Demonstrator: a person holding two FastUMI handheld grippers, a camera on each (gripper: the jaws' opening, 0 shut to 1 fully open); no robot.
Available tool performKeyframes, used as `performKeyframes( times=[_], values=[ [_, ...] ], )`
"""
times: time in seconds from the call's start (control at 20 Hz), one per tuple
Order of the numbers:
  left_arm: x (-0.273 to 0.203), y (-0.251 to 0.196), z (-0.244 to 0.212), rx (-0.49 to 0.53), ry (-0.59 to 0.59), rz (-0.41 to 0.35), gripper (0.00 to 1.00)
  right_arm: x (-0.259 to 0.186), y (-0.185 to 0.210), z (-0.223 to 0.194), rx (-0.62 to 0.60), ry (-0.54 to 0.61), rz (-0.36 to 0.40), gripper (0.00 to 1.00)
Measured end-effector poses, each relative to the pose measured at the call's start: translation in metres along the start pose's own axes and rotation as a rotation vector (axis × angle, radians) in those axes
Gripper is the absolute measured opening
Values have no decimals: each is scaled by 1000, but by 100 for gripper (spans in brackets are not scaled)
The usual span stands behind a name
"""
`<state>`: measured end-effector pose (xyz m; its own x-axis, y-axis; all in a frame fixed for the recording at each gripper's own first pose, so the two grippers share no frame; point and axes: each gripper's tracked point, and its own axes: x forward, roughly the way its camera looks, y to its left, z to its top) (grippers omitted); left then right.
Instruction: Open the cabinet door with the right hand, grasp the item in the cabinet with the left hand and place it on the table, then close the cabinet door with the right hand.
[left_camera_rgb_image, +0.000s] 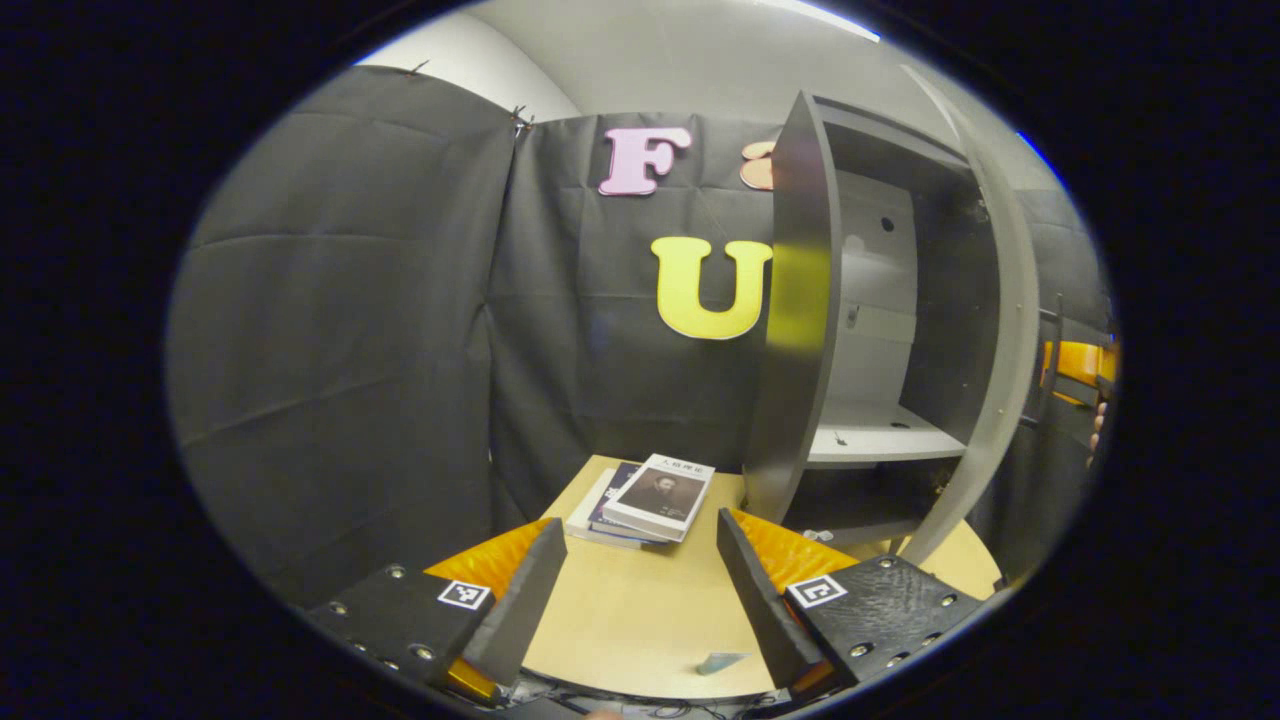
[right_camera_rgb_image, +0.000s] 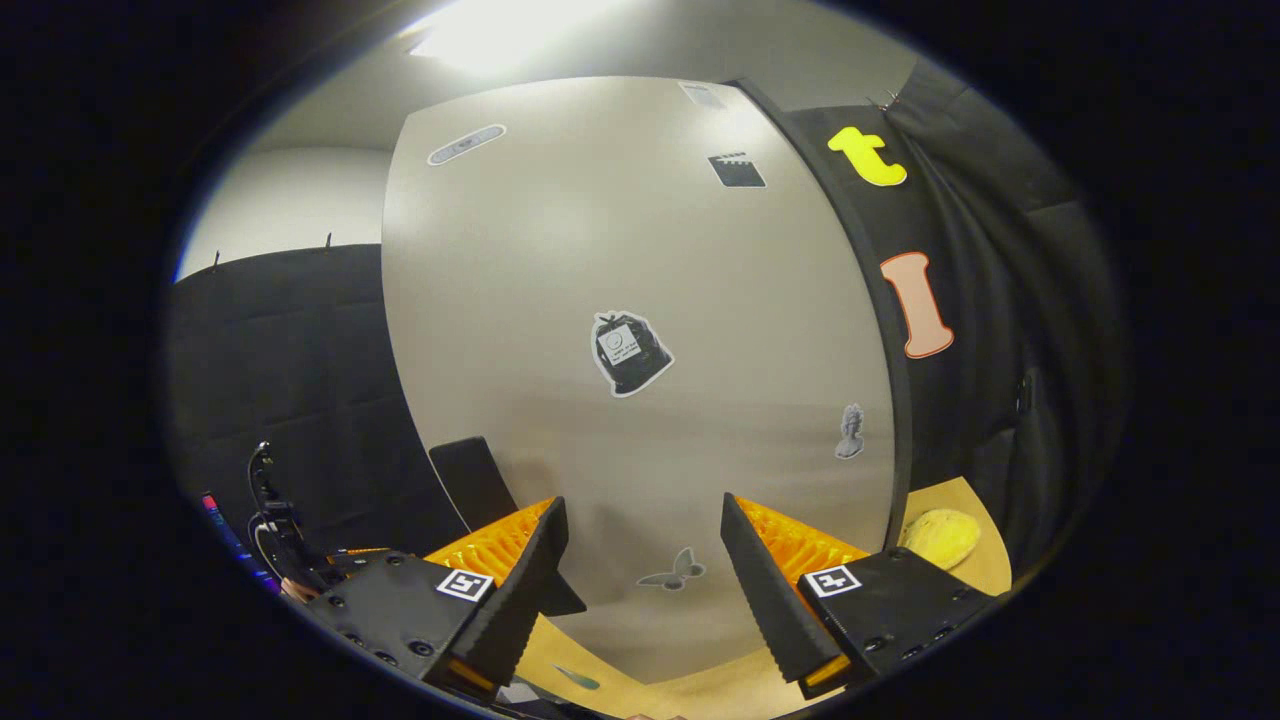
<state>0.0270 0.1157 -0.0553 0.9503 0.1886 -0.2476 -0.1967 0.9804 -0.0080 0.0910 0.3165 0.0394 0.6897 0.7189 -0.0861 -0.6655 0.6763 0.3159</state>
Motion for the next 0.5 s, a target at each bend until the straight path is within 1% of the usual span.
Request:
performKeyframes(
  times=[0.15,0.25,0.35,0.5],
  values=[
    [6,-4,-6,-15,26,-6,92,18,4,1,-5,23,-33,97],
    [11,-15,0,-18,20,-34,92,19,9,8,4,20,-33,97],
    [13,-21,10,-2,-4,-41,92,17,1,15,3,13,-50,97],
    [15,-37,31,38,-35,-54,92,11,-19,28,-15,-11,-98,97]
  ],
)
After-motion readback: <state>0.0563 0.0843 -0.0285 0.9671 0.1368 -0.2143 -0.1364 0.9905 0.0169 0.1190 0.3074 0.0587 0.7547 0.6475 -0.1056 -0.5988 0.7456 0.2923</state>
